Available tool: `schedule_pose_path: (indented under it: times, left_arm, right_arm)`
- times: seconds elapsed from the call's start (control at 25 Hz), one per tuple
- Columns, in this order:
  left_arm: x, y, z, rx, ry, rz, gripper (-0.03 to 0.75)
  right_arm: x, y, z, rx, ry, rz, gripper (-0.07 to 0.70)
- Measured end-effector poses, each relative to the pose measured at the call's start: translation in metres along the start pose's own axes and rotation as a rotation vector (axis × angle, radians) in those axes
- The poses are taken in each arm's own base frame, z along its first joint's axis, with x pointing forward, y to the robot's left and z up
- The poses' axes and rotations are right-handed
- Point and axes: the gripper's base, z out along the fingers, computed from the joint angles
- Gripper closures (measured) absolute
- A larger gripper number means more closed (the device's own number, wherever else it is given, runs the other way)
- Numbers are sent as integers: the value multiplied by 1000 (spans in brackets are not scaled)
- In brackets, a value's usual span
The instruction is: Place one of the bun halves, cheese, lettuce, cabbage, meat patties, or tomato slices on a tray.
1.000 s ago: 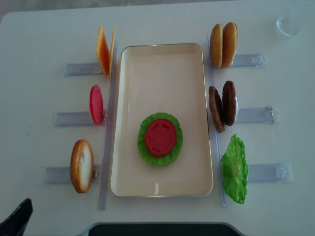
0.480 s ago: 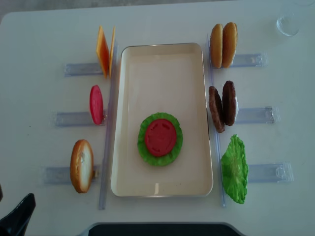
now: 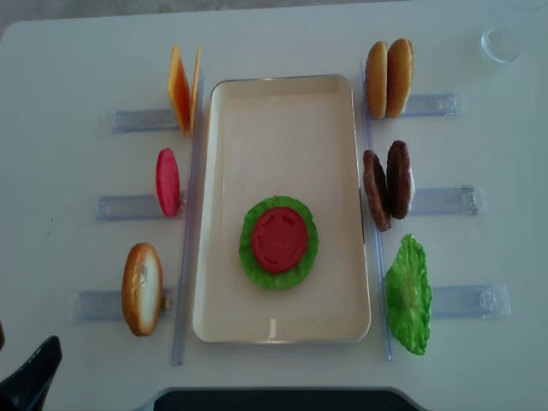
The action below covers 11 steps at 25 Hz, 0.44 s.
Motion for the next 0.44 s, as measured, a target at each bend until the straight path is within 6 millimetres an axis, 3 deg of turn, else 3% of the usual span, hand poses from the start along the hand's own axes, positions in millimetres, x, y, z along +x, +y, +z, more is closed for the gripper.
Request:
schedule_pose_path:
  times: [0.44]
  left_arm:
    - [0, 0, 0, 0, -1, 0, 181]
  right_arm:
    - [0, 0, 0, 0, 0, 0, 51]
